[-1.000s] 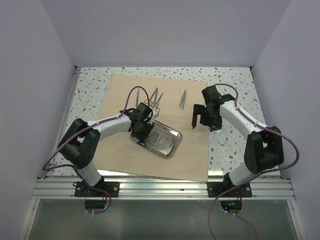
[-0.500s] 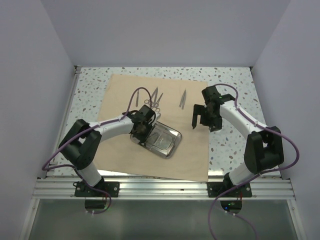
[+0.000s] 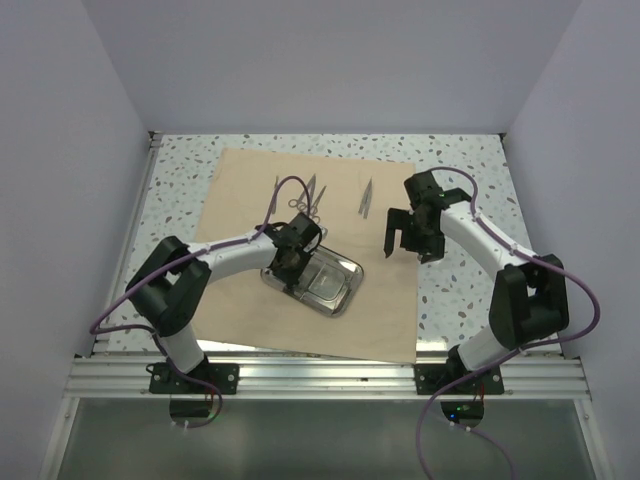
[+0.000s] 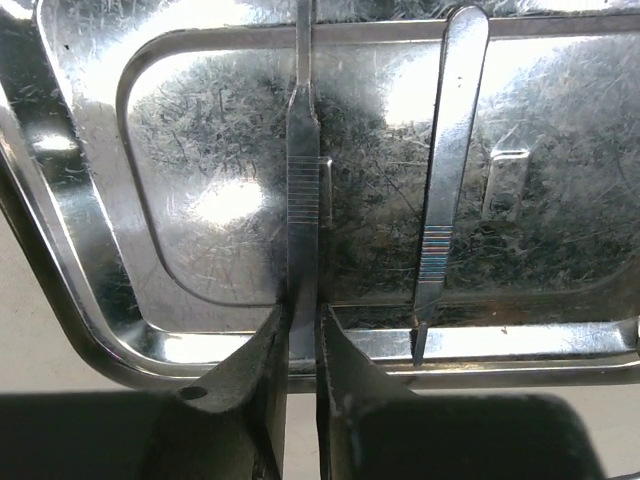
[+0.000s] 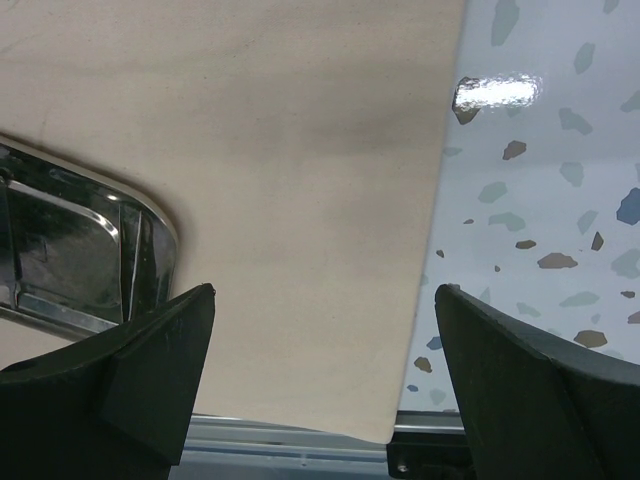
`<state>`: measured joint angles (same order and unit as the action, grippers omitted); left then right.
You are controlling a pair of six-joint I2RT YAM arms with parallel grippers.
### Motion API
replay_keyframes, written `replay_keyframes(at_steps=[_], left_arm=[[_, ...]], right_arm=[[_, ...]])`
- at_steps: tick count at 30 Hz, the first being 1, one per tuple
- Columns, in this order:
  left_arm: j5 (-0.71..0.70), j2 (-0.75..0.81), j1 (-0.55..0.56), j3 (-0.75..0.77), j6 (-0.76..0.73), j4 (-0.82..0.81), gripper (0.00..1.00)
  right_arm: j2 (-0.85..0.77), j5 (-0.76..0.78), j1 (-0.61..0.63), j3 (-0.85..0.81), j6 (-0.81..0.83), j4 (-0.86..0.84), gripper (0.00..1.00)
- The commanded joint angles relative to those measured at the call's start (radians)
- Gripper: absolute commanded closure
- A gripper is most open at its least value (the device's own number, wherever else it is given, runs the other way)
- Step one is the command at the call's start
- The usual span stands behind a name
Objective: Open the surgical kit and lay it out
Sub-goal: Pick up the medical item from the container, then place the medical item in the surgical kit.
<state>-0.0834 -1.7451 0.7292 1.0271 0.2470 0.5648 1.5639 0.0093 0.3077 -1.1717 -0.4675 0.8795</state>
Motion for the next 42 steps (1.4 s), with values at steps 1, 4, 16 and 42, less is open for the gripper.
replay_keyframes(at_steps=[1, 4, 16, 42], left_arm=[[-0.021, -0.191, 0.004, -0.098, 0.047, 0.024, 0.87], [-0.013, -0.202, 0.007, -0.101, 0.054, 0.018, 0.95], [0.004, 0.018, 0.007, 0.2, 0.061, 0.234, 1.0], [-0.182, -0.367, -0.324, 0.835, -0.037, 0.192, 1.0]], right_arm=[[-0.054, 0.001, 0.004, 0.001, 0.015, 0.013, 0.04], [-0.061, 0.001, 0.004, 0.004, 0.018, 0.013, 0.04], [-0.068, -0.006, 0.002, 0.017, 0.012, -0.005, 0.04], [-0.036, 0.017, 0.002, 0.007, 0.001, 0.012, 0.04]])
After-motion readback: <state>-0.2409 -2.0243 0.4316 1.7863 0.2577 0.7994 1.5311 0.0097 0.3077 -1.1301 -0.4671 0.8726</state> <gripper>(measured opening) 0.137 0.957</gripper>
